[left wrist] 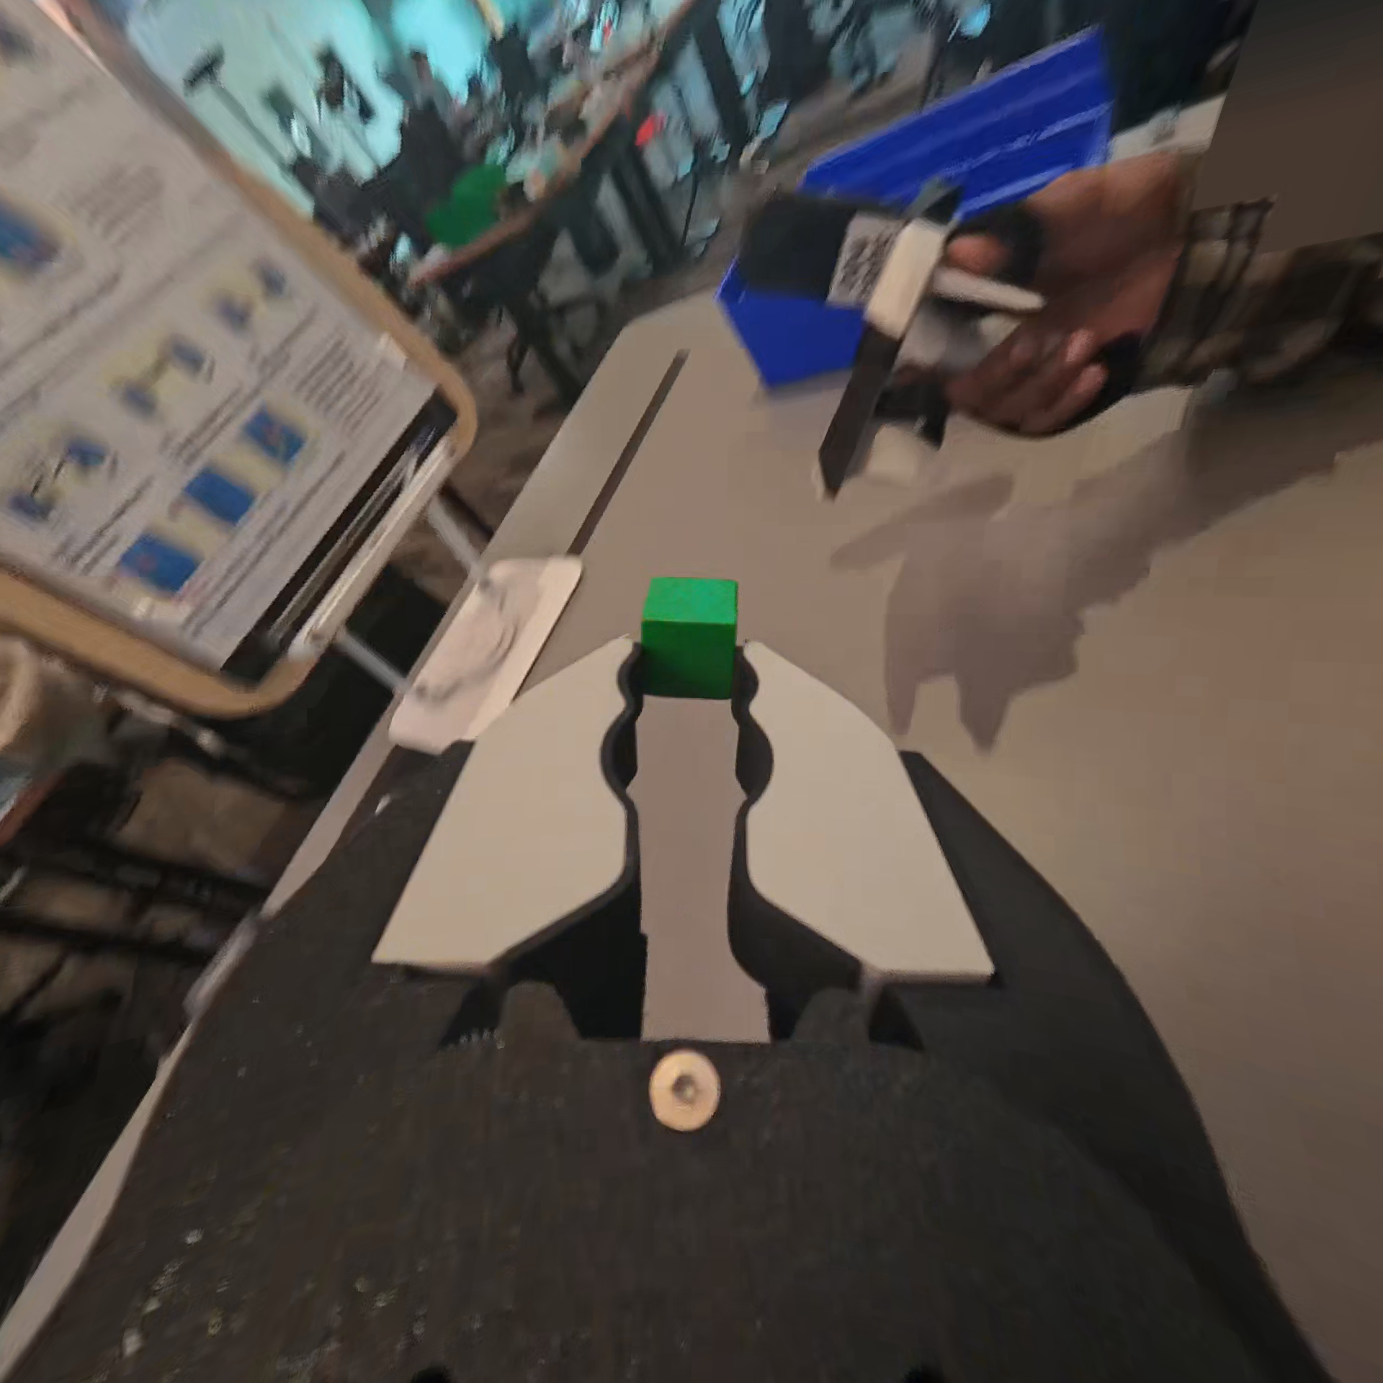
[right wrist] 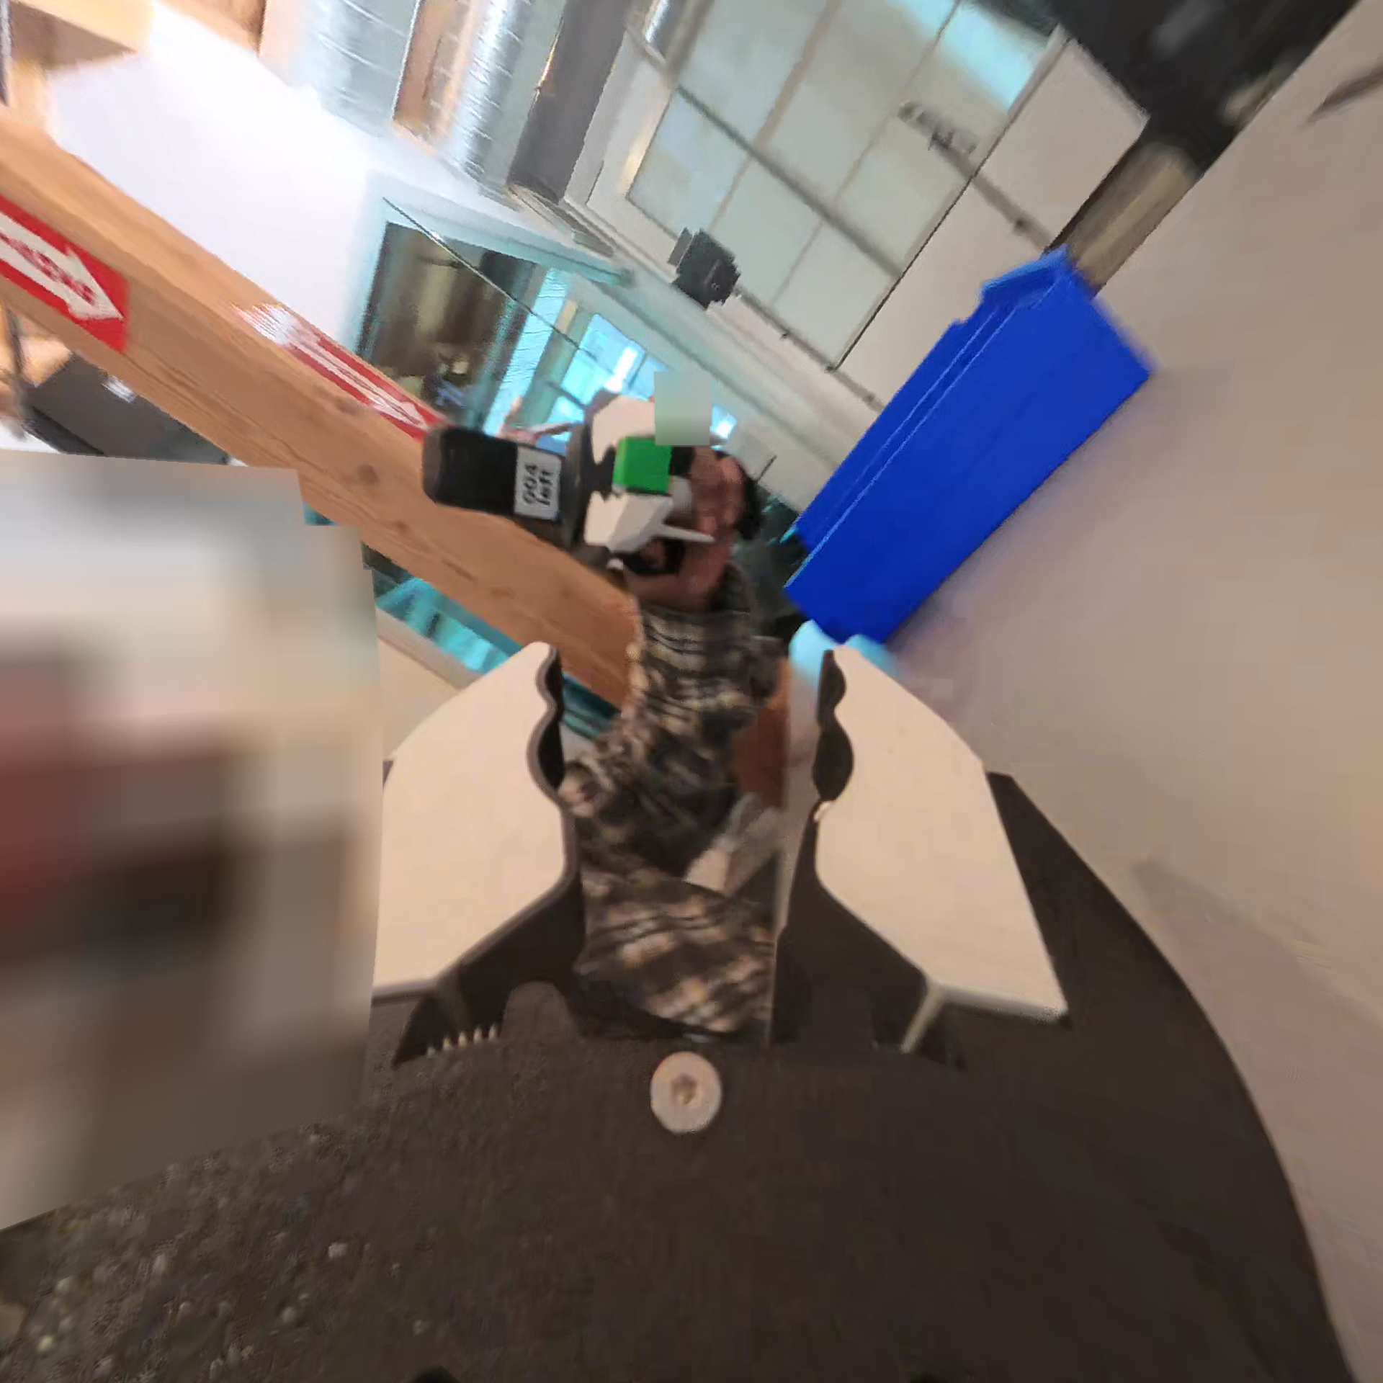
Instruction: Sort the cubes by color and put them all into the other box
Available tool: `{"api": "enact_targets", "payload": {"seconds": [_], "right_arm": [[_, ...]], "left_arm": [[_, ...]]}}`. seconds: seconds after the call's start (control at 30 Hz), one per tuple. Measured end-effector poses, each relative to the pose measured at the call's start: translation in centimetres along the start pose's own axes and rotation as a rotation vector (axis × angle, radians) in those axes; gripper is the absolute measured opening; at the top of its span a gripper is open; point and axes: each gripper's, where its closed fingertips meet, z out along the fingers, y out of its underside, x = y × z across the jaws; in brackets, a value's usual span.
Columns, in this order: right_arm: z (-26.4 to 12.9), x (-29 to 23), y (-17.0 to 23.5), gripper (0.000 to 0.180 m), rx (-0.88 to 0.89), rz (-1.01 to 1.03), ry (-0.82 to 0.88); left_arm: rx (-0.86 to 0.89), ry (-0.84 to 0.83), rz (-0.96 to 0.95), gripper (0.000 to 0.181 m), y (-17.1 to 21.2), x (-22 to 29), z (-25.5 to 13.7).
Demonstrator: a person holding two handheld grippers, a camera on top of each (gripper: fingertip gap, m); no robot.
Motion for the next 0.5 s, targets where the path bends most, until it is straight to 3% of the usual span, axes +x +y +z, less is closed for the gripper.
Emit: {"api": "enact_targets", "payload": {"seconds": [0.13, 0.23, 0.5], "right_arm": [[1.5, -1.8, 1.0, 0.065, -0.026, 0.197, -0.036], [1.2, -1.8, 1.6, 0.063, -0.042, 0.209, 0.022], [-0.3, -3.4, 1.8, 0.036, -0.039, 0.204, -0.024]], "left_arm": [[0.156, 0.076, 0.050, 0.021, -3.6, 4.7, 5.8], [0.196, 0.121, 0.075, 0.021, -4.8, 7.0, 8.7], [0.223, 0.174, 0.089, 0.022, -5.8, 9.1, 12.0]]}}
